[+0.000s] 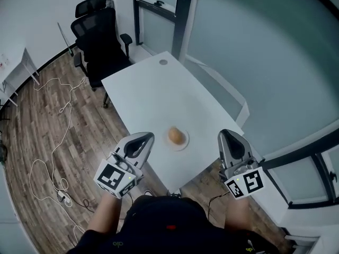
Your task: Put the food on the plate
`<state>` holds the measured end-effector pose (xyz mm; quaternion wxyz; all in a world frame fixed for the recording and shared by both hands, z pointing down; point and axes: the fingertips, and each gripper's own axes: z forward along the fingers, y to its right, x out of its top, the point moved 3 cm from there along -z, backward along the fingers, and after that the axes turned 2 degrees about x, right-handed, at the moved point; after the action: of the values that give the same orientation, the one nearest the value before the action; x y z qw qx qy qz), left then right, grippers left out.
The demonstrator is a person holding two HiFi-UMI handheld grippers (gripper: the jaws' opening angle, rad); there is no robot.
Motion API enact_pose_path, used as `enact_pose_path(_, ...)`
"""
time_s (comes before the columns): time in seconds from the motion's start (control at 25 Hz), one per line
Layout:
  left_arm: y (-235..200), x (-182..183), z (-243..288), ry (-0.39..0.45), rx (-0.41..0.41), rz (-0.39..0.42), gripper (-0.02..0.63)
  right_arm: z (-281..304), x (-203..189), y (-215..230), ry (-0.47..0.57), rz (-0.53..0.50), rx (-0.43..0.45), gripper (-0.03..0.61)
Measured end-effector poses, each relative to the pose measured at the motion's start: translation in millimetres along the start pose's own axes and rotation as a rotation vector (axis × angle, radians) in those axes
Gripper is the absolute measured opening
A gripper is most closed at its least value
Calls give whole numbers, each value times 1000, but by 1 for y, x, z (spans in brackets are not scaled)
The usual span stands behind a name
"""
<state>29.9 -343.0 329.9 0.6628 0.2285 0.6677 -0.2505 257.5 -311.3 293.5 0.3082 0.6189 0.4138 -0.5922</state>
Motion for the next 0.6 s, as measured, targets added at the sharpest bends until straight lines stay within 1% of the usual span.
enact_pose_path(0.2,15,14,1,19,-13,9,23,-7,2,3,-7,10,-8,37)
enact_pose_path(0.4,23,13,-12,17,-8,21,23,-11,0,-13,-35,3,36,37)
enact_pose_path(0.6,20,14,-20,17,3,22,23,-5,-1,-22,-32,6,54,37)
